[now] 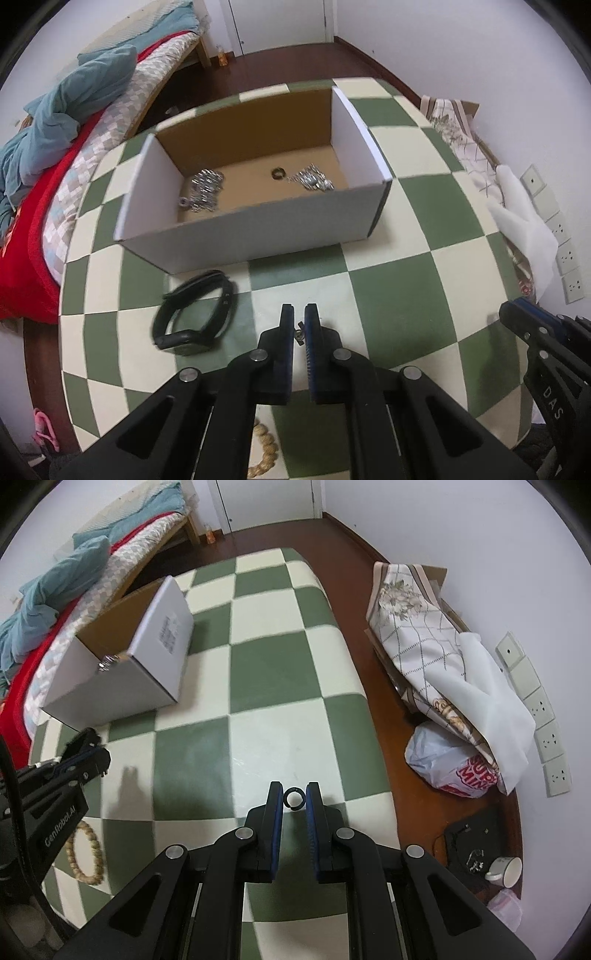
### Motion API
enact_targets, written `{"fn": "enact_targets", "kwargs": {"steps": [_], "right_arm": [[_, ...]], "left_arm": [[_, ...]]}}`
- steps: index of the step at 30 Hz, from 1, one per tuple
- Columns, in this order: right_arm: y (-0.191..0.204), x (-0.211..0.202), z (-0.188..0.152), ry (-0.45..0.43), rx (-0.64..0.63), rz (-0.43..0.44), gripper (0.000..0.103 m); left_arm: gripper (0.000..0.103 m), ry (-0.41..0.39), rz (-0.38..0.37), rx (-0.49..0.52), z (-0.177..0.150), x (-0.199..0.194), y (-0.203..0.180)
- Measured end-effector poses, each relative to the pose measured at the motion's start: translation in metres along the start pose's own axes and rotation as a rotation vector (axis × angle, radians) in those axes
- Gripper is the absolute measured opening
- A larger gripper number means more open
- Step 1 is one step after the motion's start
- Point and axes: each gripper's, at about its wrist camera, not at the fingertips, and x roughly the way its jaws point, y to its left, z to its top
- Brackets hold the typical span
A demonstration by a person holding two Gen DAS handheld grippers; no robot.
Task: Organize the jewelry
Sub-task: 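Carry the black ring with the right tool while the left tool carries the clasp toward the box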
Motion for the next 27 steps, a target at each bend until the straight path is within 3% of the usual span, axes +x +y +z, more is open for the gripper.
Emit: {"fn": "enact_targets", "kwargs": {"steps": [9, 17, 22, 25, 27], "right_arm": [[0.030, -0.045, 0.022, -0.091, -0.034, 0.065, 0.013], [0.071, -0.081, 0.056, -0.168, -0.088, 0.127, 0.013], [0.092, -0.080, 0.088, -0.156, -0.084, 0.237, 0.013], [0.099, -0.057, 0.110, -0.065, -0.035, 0.370, 0.013], [0.103, -0.041, 0.119, -0.019, -0.013, 0.411, 0.013]], "left_arm": [[0.003, -0.101, -0.025, -0.059, 0.012, -0.056, 0.037], [0.003, -0.178, -0.061, -0.115, 0.047, -0.098, 0.081], [0.003, -0.148, -0.116, -0.151, 0.072, -0.089, 0.105], [0.003, -0.090, -0.160, -0.173, 0.087, -0.067, 0.116], [0.003, -0.041, -0.196, -0.193, 0.095, -0.048, 0.122]]}}
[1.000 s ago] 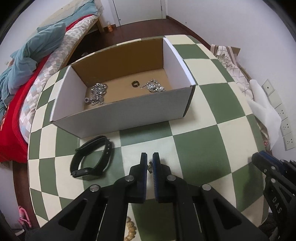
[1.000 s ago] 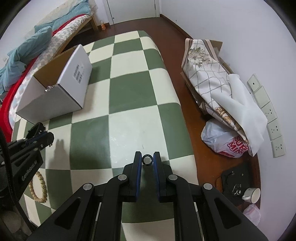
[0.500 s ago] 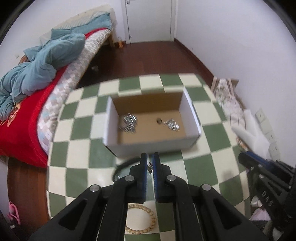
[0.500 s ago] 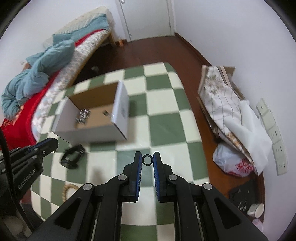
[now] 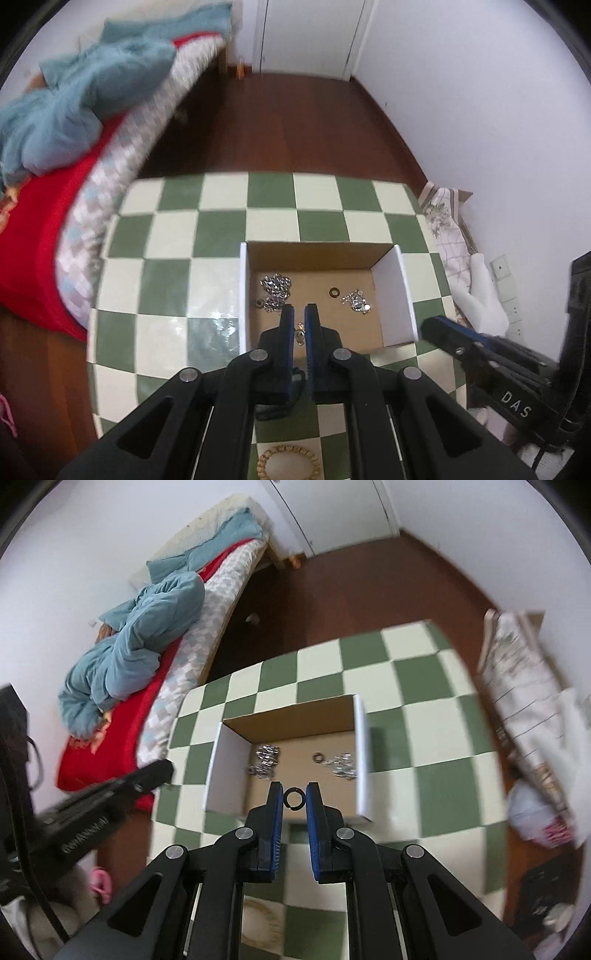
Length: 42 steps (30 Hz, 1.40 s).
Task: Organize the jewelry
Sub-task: 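Carry the black ring with the right tool while the left tool carries the clasp toward the box, then open both tools over the white box to drop the ring and clasp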
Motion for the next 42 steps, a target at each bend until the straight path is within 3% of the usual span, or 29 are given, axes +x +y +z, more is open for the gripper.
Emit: {"fn": "enact_targets", "kwargs": {"steps": [7, 10, 11, 12, 13, 14, 15, 17, 19, 21, 22, 26, 32, 42], "right_arm": [[-0.016, 0.058, 0.023, 0.116, 0.077, 0.019, 0.013], [-0.022, 0.070, 0.029, 0.150, 0.101, 0.017, 0.015], [-0.024, 0.071, 0.030, 0.154, 0.112, 0.012, 0.022], [-0.024, 0.070, 0.031, 0.146, 0.111, 0.008, 0.036], [-0.024, 0.068, 0.031, 0.137, 0.111, 0.003, 0.043], [-0.026, 0.065, 0.032, 0.135, 0.111, 0.002, 0.058], [-0.026, 0.063, 0.033, 0.131, 0.107, -0.009, 0.062], [-0.023, 0.056, 0.033, 0.104, 0.082, -0.055, 0.062], [-0.019, 0.050, 0.032, 0.094, 0.048, -0.130, 0.069], [-0.014, 0.044, 0.030, 0.083, -0.004, -0.214, 0.092], [-0.010, 0.043, 0.027, 0.081, -0.043, -0.279, 0.096], [0.000, 0.044, 0.012, 0.101, -0.136, -0.410, 0.102], [0.011, 0.033, -0.007, 0.086, -0.160, -0.439, 0.103], [0.040, -0.022, -0.022, -0.009, -0.159, -0.447, 0.103]], "left_arm": [[0.004, 0.146, -0.074, -0.037, 0.015, 0.051, 0.011], [0.013, 0.162, -0.072, -0.055, 0.017, 0.057, 0.014], [0.018, 0.156, -0.054, -0.053, 0.017, 0.057, 0.014], [0.040, 0.143, -0.041, -0.057, 0.017, 0.055, 0.016], [0.078, 0.133, -0.035, -0.064, 0.018, 0.054, 0.018], [0.091, 0.119, -0.025, -0.069, 0.018, 0.051, 0.019], [0.094, 0.095, -0.015, -0.074, 0.019, 0.047, 0.022], [0.094, 0.082, 0.003, -0.079, 0.020, 0.041, 0.025], [0.097, 0.063, 0.068, -0.063, 0.019, 0.036, 0.028], [0.103, 0.033, 0.155, -0.034, 0.015, 0.030, 0.029], [0.103, 0.020, 0.193, -0.024, 0.013, 0.027, 0.030], [0.103, -0.008, 0.292, -0.012, -0.002, 0.020, 0.034], [0.103, -0.053, 0.343, -0.018, -0.021, -0.003, 0.035], [0.103, -0.149, 0.344, 0.004, -0.042, -0.066, 0.019]]}}
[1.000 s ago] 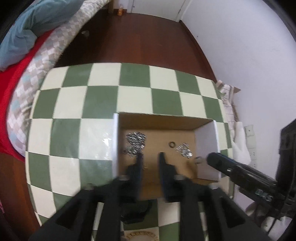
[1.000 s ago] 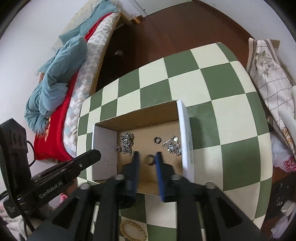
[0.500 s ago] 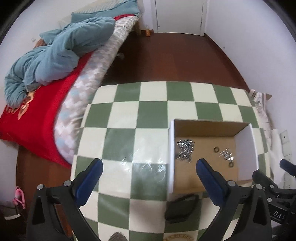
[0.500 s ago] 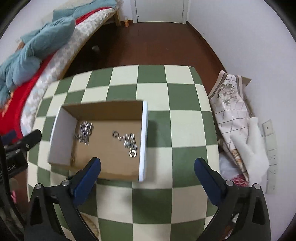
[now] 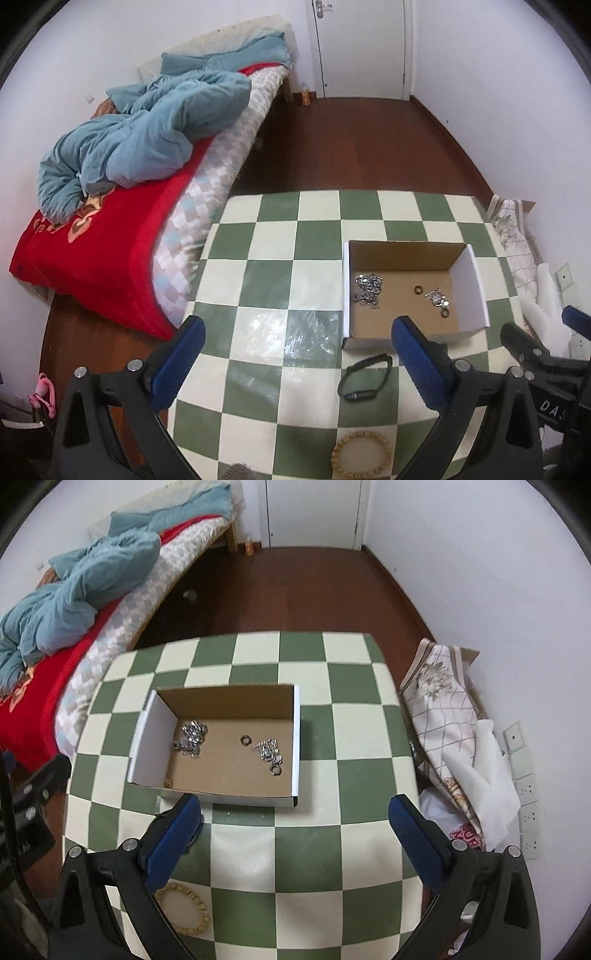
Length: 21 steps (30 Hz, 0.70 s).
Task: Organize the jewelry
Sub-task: 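Open both tools over the white box to drop the ring and clasp, then grasp the wooden bead bracelet with the left tool while the right tool approaches the black watch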
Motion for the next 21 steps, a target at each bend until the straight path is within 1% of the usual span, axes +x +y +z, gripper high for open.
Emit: {"fn": "enact_targets", "kwargs": {"steps": [8, 11, 13, 16, 19, 21], "right_arm": [[-0.001, -0.062, -0.011, -0.088, 0.019, 0.004, 0.103], [0.001, -0.079, -0.021, -0.093, 0.024, 0.028, 0.103], [0.003, -0.083, -0.032, -0.079, 0.028, 0.043, 0.103], [0.007, -0.077, -0.054, -0.041, 0.030, 0.066, 0.103], [0.007, -0.058, -0.079, 0.012, 0.036, 0.060, 0.103], [0.004, -0.040, -0.095, 0.054, 0.047, 0.052, 0.102]], "left_arm": [[0.103, -0.065, -0.021, -0.035, -0.005, -0.053, 0.015], [0.103, -0.081, -0.017, -0.031, -0.016, -0.064, 0.019], [0.103, -0.072, 0.000, -0.020, -0.029, -0.066, 0.022], [0.103, -0.030, 0.020, 0.008, -0.056, -0.054, 0.022], [0.103, 0.065, 0.049, 0.047, -0.089, -0.024, 0.016], [0.103, 0.122, 0.053, 0.059, -0.108, -0.006, 0.010]]}}
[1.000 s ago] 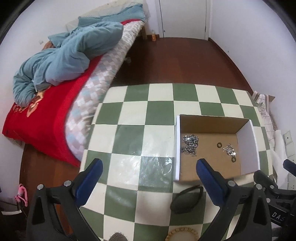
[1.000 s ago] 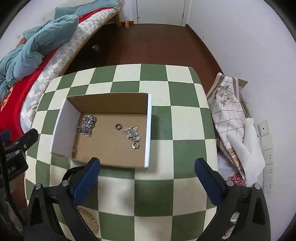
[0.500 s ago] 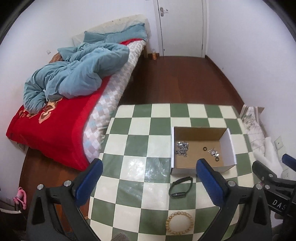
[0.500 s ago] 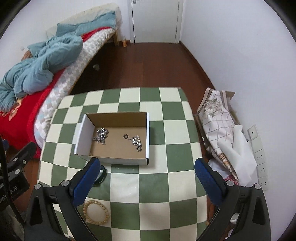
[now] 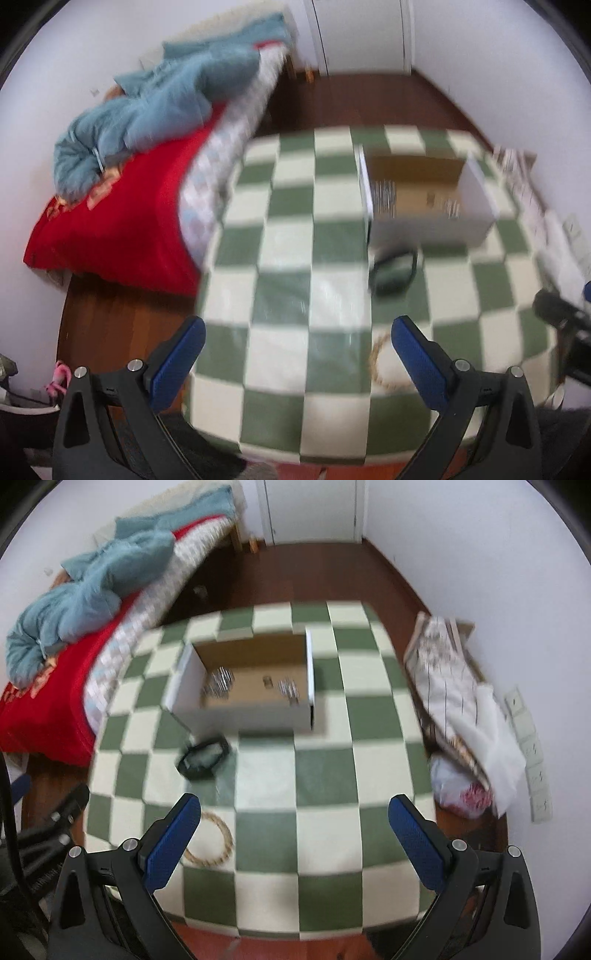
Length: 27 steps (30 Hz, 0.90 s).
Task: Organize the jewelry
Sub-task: 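Grasp the wooden bead bracelet with the left tool while the right tool approaches the black watch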
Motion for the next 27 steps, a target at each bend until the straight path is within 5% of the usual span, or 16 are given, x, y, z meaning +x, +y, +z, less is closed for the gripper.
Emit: {"fn": "enact_targets", "kwargs": {"steps": [4, 6, 8, 10, 14, 16, 17, 27], "right_arm": [[-0.013, 0.037, -0.030, 0.084, 0.029, -0.023, 0.097], [-0.021, 0.055, -0.044, 0.125, 0.045, -0.034, 0.085], [-0.029, 0.067, -0.054, 0.160, 0.065, -0.034, 0.082], [-0.036, 0.075, -0.060, 0.178, 0.082, -0.031, 0.082], [-0.043, 0.080, -0.060, 0.188, 0.101, -0.024, 0.082], [-0.043, 0.080, -0.055, 0.183, 0.099, -0.018, 0.082], [-0.041, 0.080, -0.052, 0.183, 0.098, -0.019, 0.082], [0.008, 0.104, 0.000, 0.147, 0.116, 0.142, 0.078]], "left_arm": [[0.102, 0.112, -0.018, 0.047, -0.025, 0.044, -0.025], [0.098, 0.146, -0.046, 0.064, -0.033, 0.058, -0.036], [0.083, 0.186, -0.076, 0.077, -0.039, 0.072, -0.046], [0.056, 0.226, -0.097, 0.076, -0.043, 0.085, -0.052], [0.035, 0.256, -0.159, 0.067, -0.046, 0.096, -0.054], [0.011, 0.257, -0.182, 0.064, -0.046, 0.096, -0.051], [0.007, 0.255, -0.172, 0.068, -0.047, 0.095, -0.049], [0.007, 0.231, -0.091, -0.017, -0.043, 0.098, 0.017]]}}
